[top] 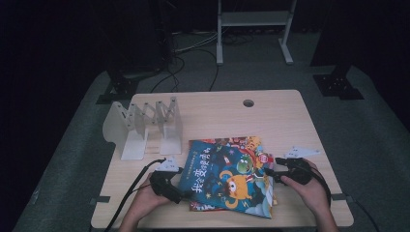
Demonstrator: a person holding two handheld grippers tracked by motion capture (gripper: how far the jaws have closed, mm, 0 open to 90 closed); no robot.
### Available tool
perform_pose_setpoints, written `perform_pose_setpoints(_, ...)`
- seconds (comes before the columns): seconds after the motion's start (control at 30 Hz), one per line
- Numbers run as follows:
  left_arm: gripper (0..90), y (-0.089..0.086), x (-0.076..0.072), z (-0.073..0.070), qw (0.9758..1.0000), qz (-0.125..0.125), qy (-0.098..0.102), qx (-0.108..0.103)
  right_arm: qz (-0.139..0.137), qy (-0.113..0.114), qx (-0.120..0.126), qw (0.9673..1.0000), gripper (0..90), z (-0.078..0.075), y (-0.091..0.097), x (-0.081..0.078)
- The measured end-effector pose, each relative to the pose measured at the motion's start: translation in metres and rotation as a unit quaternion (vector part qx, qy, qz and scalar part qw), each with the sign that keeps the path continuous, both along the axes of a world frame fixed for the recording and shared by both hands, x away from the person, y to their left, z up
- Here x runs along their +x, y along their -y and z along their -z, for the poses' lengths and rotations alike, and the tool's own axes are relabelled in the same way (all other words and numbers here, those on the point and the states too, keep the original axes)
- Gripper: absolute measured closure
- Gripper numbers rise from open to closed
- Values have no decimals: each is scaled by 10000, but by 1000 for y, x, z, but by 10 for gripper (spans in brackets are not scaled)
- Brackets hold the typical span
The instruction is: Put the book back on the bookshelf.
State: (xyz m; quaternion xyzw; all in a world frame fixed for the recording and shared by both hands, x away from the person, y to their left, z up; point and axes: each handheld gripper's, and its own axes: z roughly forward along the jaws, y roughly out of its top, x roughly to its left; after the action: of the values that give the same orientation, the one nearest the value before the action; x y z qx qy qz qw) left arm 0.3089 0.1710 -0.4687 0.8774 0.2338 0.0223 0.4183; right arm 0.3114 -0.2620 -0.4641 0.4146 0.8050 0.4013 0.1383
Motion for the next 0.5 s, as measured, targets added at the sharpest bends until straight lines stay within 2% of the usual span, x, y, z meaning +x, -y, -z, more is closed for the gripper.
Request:
perform_pose_setpoints(0.07,0,1,-1,0,10000,63,3,14,-46,-66,-15,10000,339,2,-1,-4)
perform_pose_setpoints(0.2,0,-2,0,-2,10000,10,10,22,-148,-105,68,9998,352,4,-1,-7)
perform_pose_setpoints(0.3,0,-10,2,-4,9999,-117,37,10,-173,-150,55,9997,357,3,-1,-6)
perform_pose_setpoints(0.33,0,-16,3,-6,9997,-221,72,-24,-199,-120,45,9997,358,3,-2,-4)
perform_pose_setpoints(0.5,0,-26,5,-7,9991,-403,78,-41,-305,-98,71,9995,360,4,-8,1)
